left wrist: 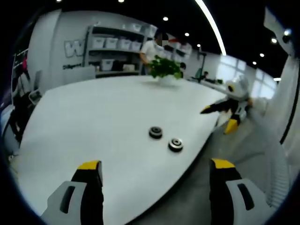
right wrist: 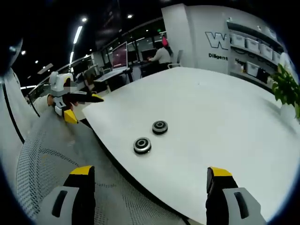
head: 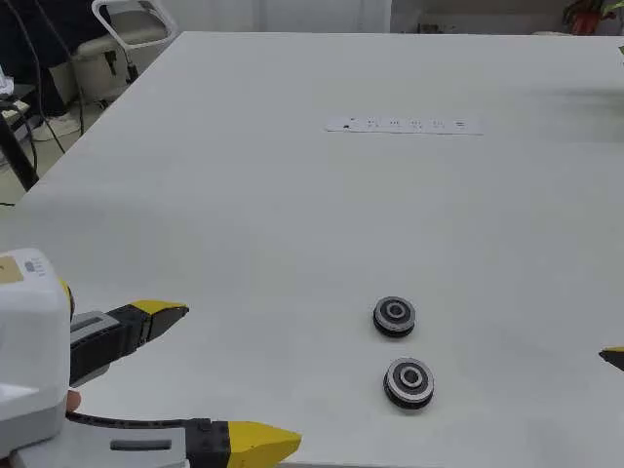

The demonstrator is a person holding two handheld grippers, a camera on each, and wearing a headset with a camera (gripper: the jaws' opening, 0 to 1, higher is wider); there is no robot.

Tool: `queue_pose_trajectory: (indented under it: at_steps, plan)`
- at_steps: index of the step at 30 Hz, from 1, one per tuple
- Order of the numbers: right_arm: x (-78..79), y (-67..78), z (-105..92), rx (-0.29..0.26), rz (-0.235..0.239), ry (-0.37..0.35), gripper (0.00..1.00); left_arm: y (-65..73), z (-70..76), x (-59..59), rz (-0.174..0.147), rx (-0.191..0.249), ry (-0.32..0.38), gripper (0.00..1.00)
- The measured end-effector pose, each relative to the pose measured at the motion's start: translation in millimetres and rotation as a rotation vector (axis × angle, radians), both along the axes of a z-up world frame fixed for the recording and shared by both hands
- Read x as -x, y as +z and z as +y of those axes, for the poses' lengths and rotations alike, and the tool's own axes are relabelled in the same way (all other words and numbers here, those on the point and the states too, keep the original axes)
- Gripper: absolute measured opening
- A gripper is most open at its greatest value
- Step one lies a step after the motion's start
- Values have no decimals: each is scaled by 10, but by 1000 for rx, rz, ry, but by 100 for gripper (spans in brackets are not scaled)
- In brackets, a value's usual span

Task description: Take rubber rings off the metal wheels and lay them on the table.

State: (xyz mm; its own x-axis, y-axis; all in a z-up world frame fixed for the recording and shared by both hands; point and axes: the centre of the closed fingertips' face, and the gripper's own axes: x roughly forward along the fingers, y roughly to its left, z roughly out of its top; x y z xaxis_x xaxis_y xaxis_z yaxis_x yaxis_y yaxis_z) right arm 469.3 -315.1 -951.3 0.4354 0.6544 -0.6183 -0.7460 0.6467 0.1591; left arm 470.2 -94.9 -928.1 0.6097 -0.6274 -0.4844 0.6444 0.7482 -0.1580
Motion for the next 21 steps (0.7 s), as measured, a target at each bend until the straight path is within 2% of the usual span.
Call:
queue_pose_trajectory:
  at_steps: [5,12,21]
  plan:
    - [8,-6,2,5,0,8,89,36,5,-23,-19,12,12,96]
    - [19,4,18,0,-2,17,90,27,35,-31,-18,0,28,96]
    - [13,13,14,-4,-5,7,89,9,17,-14,-9,-9,15,95]
